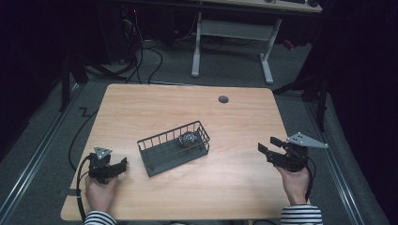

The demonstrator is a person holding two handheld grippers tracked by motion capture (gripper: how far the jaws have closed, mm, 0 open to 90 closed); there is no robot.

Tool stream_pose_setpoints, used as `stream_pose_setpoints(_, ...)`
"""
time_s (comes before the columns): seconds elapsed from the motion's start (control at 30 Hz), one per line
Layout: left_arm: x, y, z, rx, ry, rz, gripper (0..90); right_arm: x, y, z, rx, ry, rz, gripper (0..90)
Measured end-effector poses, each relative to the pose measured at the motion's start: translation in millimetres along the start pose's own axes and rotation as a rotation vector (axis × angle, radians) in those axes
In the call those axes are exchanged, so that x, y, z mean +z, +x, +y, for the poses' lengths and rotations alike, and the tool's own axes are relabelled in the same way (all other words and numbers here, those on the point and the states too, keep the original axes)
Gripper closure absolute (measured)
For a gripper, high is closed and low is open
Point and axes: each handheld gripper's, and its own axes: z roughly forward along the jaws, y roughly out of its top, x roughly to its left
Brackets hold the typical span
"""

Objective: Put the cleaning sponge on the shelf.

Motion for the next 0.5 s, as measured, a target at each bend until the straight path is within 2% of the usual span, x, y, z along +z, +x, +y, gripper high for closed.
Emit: stream_pose_setpoints(0.5, -0.1, 0.0, 0.0, 0.000, 0.001, -0.001, 25.0, 11.8, -7.8, -36.7, 0.053, 0.035, -0.017, 36.6)
